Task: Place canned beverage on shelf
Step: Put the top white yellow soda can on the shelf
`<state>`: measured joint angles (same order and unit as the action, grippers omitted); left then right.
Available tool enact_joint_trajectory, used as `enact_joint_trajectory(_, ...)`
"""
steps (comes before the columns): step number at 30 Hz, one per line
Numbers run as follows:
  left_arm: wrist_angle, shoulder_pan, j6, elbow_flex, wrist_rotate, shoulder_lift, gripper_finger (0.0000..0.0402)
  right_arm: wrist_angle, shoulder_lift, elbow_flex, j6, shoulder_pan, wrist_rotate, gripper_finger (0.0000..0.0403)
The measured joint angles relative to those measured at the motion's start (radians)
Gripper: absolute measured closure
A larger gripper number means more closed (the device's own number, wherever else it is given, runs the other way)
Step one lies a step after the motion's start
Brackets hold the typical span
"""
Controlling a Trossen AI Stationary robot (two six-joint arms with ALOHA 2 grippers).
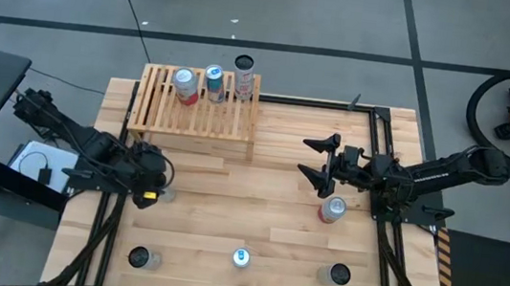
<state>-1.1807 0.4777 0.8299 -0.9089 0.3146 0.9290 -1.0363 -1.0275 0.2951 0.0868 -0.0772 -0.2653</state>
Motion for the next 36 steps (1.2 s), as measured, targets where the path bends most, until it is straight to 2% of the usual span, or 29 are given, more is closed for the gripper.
enact_joint_trajectory(5,-0.042,-0.018,0.001,0.0,0.005,0.041,0.0012,0.001,0.0,0.0,0.0,0.0,0.003,0.0004)
enact_joint_trajectory(24,-0.043,-0.032,-0.018,0.0,-0.024,0.12,0.0014,0.022,0.0,0.0,0.0,-0.002,0.006,0.0004)
enact_joint_trajectory(36,-0.044,-0.032,-0.024,0.0,-0.024,0.119,0.0065,0.022,0.0,0.0,0.0,-0.002,0.007,0.0004)
